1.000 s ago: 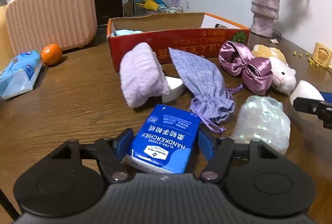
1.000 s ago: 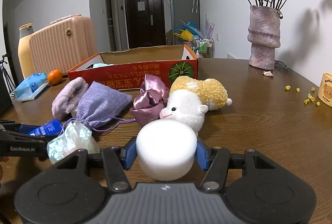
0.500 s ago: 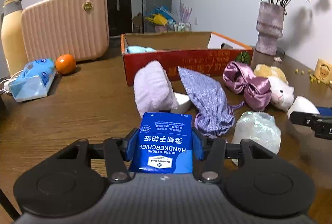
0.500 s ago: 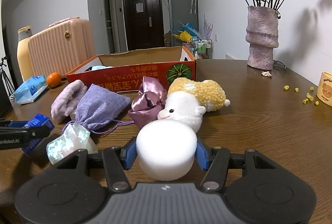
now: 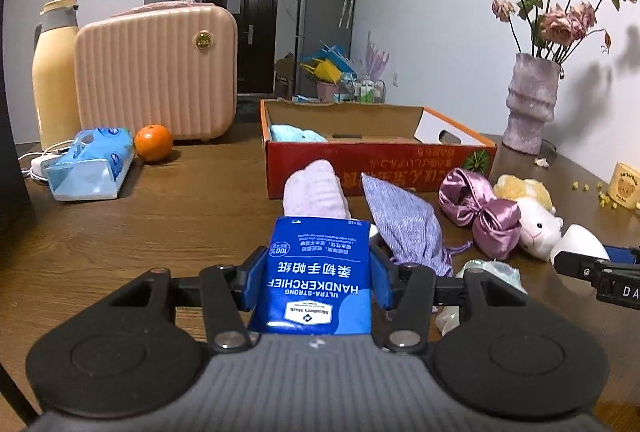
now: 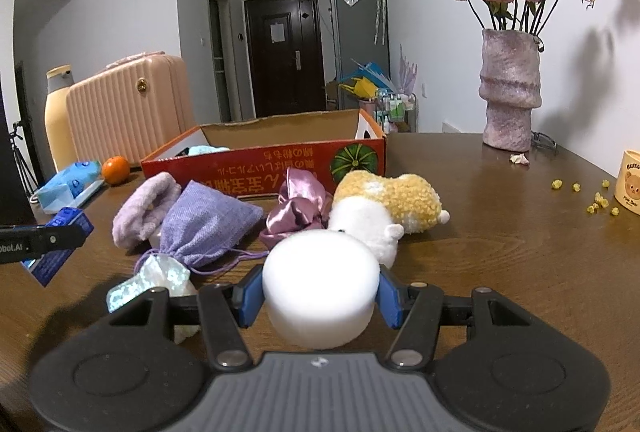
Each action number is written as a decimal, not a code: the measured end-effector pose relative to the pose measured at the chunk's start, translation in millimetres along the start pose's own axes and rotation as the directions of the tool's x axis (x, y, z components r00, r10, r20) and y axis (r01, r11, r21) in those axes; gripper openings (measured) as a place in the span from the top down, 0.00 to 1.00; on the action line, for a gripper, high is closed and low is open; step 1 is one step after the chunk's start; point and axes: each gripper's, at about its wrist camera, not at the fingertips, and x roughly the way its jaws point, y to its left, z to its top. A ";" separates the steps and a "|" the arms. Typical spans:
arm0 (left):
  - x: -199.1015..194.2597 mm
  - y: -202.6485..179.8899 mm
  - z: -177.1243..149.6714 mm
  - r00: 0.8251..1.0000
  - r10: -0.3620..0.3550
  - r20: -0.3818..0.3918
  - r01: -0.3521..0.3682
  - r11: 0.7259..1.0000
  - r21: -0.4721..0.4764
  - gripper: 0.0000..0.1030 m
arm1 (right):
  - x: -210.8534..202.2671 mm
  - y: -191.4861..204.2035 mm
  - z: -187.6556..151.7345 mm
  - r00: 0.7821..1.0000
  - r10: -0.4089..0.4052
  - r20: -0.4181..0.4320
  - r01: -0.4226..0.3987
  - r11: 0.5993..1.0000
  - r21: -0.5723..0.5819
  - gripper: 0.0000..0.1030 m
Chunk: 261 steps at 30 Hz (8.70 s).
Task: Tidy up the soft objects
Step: 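Lift and carry handkerchief pack and white sponge with both grippers over the box, then open both grippers to drop handkerchief pack and white sponge into the box, then withdraw both tools from the box back toward the remaining soft items, then close right gripper on iridescent plastic bag while left tool approaches lavender pouch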
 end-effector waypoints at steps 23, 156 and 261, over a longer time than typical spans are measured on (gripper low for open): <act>-15.2 -8.5 30.9 0.993 -0.002 0.116 0.003 1.000 -0.011 0.49 | -5.6 24.4 40.2 0.990 0.053 0.127 -0.042 0.995 -0.088 0.45; 205.3 -5.4 151.8 0.970 0.223 0.093 -0.215 0.972 -0.094 0.00 | 221.6 25.4 167.7 0.994 -0.099 0.041 0.101 0.993 -0.053 0.00; -16.3 25.3 2.3 0.988 0.152 0.034 -0.153 0.988 0.013 0.00 | 13.7 85.5 6.6 0.992 0.121 0.031 -0.113 0.976 -0.186 0.00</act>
